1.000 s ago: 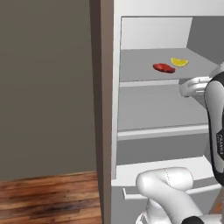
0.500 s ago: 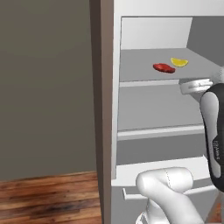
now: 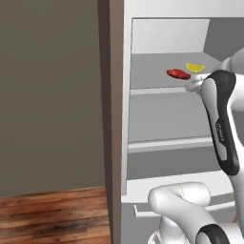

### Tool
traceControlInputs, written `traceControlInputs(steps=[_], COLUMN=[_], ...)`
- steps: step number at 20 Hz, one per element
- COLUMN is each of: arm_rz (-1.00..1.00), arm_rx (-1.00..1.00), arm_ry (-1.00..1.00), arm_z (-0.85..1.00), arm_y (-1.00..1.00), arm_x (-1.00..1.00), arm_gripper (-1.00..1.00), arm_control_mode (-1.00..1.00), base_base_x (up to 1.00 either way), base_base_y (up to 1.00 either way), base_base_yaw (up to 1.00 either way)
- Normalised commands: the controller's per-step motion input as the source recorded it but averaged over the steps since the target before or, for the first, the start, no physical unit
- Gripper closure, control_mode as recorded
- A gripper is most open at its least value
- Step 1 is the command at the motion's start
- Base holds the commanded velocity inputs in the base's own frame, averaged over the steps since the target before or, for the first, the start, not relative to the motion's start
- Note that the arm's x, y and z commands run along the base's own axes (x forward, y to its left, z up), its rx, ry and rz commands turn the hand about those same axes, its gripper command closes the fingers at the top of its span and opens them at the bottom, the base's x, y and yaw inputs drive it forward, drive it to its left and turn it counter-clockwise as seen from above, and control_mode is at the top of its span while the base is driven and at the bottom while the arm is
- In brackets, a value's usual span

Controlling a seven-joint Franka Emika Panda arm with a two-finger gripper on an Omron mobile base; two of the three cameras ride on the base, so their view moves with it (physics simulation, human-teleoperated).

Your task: Take the cheese, steak, and lemon wedge from the fridge and place them on the plate on the dining counter to create an appetizer plate.

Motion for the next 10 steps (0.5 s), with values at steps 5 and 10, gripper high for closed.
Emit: traceControlInputs(steps=[5,10], arm_rz=[0.00,0.00], arm_rx=[0.00,0.00], arm_ry=[-0.02,-0.10], arm_z=[-0.05,-0.22], arm_y=[-0.03,-0.14], arm_x=[0.38,0.38], arm_gripper=[-1.00,-1.00], arm_control_mode=[-1.00,-1.00], base_base_x=[0.00,0.00], base_base_y=[0.00,0.00], base_base_yaw=[0.00,0.00])
